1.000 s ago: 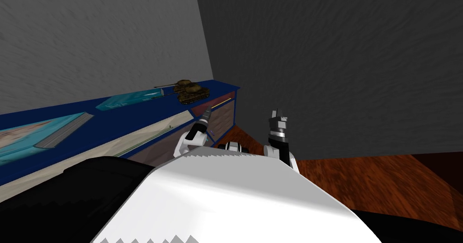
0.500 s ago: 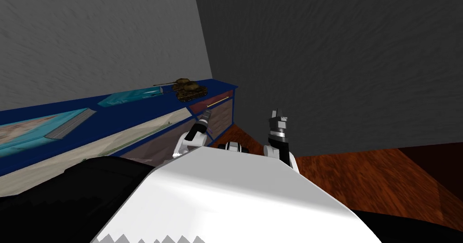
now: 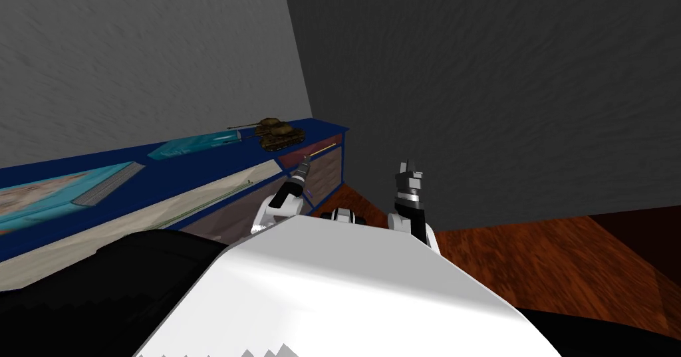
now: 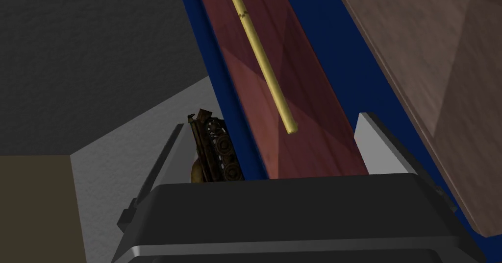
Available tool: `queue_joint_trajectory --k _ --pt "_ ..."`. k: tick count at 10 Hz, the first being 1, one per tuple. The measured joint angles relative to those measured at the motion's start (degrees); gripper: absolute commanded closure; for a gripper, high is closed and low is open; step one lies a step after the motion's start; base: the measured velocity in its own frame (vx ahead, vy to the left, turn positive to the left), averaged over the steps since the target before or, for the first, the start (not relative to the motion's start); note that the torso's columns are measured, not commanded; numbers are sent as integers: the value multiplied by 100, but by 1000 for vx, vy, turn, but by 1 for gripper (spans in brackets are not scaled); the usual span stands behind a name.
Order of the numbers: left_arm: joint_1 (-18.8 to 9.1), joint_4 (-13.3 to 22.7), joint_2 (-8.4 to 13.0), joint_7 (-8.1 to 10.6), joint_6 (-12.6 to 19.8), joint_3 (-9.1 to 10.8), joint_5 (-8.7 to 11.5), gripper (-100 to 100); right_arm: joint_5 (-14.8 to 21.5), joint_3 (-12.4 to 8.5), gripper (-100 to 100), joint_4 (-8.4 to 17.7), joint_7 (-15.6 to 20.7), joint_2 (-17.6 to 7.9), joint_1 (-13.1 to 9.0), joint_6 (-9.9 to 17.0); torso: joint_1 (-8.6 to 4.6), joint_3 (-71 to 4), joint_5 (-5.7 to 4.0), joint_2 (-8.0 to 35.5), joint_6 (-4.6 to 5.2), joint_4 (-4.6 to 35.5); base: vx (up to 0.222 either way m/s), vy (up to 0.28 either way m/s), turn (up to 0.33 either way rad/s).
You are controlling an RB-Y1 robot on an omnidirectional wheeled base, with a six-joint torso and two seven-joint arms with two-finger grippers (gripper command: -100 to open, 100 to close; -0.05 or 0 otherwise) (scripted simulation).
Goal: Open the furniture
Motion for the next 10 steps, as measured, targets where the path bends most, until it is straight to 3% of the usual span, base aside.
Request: queue_joint_trajectory --k 3,4,9,10 --pt "65 -157 34 -1 180 15 28 -100 0 1 0 0 0 1 -2 0 -52 37 -15 60 1 17 71 69 -7" --pt "64 -156 34 -1 178 15 28 100 0 2 0 0 0 2 -2 0 -56 42 -17 66 1 20 8 6 0" --pt "163 -276 0 -16 217 -62 7 100 0 4 0 0 0 4 -4 0 -22 15 -7 24 1 7 -90 -126 7" --pt "167 -280 -2 -17 220 -66 6 -100 0 3 0 0 0 3 -3 0 6 7 0 9 0 3 0 0 0"
